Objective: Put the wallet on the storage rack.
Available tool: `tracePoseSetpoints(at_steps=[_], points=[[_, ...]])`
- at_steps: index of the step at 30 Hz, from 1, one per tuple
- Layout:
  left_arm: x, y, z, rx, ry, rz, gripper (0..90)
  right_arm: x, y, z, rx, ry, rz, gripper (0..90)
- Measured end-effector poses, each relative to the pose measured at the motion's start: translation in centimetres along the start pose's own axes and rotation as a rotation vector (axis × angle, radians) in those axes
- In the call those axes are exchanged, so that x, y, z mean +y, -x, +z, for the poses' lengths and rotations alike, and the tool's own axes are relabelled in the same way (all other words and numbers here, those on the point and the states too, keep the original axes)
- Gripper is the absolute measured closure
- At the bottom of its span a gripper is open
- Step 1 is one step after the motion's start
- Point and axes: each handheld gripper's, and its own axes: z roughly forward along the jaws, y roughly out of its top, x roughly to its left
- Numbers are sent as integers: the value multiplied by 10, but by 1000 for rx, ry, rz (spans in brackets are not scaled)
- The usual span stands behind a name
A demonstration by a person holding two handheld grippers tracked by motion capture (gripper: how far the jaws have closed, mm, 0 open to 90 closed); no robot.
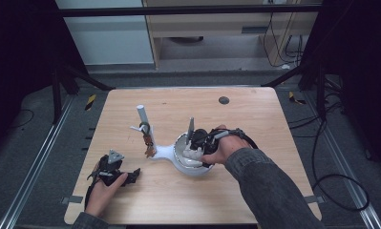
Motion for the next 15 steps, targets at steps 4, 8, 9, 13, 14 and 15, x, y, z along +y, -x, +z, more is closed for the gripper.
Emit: tracePoseSetpoints(at_steps=[4, 8, 9, 13, 14, 15], points=[[0, 0, 0, -1, 0, 1, 0, 4, 2, 1, 2, -6, -1, 317], [0, 0, 0, -2, 0, 2, 0, 6, 2, 2, 2, -7, 1, 317], [0, 0, 0, -2, 0, 2, 0, 6, 2, 3, 3, -8, -1, 317], [0, 0, 0, -2, 0, 2, 0, 7, 2, 4, -1, -12, -2, 317], [0, 0, 0, -2, 0, 2, 0, 7, 2, 4, -2, -13, 2, 317], [0, 0, 0, -2, 0, 2, 0, 7, 2, 5, -3, -11, -2, 316]])
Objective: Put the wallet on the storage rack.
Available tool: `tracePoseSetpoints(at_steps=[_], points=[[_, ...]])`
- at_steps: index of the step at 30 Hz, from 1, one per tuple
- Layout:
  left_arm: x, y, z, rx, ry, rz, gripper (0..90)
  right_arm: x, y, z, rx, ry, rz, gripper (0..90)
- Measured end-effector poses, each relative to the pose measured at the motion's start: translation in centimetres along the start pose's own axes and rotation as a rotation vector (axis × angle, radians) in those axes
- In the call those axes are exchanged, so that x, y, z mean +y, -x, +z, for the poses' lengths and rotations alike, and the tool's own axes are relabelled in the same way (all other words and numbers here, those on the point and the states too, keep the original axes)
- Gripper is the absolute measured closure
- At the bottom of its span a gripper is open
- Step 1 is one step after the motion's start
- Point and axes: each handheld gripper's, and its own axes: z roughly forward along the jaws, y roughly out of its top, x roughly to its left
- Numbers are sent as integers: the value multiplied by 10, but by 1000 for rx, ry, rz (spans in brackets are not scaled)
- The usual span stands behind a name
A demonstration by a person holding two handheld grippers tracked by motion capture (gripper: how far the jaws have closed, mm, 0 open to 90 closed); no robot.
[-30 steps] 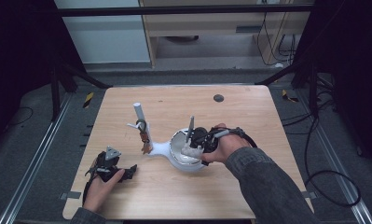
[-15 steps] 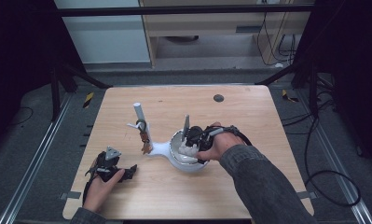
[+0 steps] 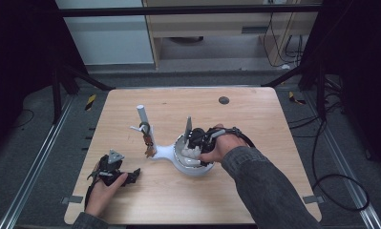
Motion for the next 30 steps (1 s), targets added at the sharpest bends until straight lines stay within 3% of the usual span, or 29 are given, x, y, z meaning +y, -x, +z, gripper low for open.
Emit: tracePoseSetpoints(at_steps=[30], points=[[0, 0, 0, 0, 0, 0, 0, 11, 0, 6, -13, 17, -1, 316]])
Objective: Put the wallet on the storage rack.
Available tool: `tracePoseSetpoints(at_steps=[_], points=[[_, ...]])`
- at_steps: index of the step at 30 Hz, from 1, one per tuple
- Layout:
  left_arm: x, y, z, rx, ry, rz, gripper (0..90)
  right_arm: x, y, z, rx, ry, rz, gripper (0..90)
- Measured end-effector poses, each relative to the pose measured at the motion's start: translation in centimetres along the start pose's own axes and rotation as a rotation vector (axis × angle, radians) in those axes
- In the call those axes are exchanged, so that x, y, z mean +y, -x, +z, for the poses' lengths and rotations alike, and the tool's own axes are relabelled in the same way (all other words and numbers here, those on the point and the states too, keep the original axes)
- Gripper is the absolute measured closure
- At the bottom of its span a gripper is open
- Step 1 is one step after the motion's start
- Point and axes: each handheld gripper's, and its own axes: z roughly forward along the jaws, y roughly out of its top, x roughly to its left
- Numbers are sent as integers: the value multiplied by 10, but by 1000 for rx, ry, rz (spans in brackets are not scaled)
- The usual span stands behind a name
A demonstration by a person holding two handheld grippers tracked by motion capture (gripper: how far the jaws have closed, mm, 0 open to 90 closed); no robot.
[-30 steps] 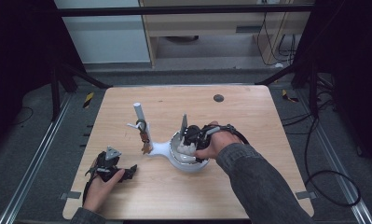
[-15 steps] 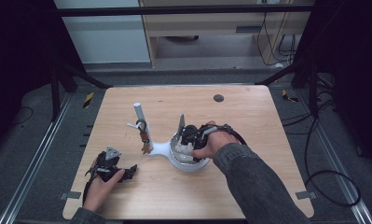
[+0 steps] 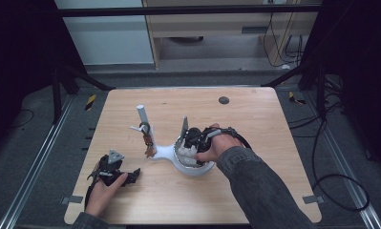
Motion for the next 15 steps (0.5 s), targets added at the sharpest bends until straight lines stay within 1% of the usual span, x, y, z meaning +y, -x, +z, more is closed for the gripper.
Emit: tracePoseSetpoints(at_steps=[15], points=[[0, 0, 0, -2, -2, 4, 0, 3, 1, 4, 1, 5, 4, 316]])
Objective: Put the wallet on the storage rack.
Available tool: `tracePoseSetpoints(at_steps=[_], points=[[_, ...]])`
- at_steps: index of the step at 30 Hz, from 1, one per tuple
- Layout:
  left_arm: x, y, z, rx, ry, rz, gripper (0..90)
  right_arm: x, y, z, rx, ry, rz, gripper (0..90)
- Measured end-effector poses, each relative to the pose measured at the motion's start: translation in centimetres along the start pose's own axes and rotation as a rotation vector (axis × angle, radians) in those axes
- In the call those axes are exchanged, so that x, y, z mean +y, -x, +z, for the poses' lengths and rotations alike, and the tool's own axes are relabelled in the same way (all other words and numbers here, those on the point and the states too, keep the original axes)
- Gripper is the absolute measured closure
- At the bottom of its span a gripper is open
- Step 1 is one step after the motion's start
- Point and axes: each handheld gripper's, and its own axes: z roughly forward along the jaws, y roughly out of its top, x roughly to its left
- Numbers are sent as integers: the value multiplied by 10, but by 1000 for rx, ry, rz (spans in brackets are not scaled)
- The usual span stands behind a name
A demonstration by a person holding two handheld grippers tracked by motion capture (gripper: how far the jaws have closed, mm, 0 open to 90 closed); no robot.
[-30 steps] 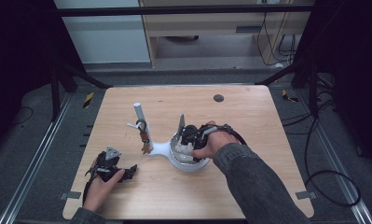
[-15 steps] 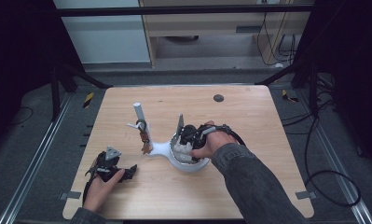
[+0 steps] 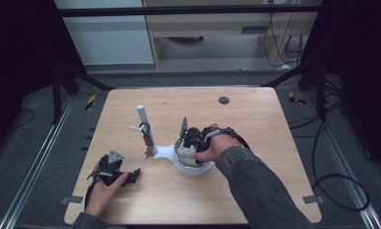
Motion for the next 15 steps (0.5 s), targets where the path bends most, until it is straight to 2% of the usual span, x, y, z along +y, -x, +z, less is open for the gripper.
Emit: tracePoseSetpoints(at_steps=[15], points=[[0, 0, 0, -1, 0, 0, 0, 3, 0, 4, 13, -3, 5, 315]])
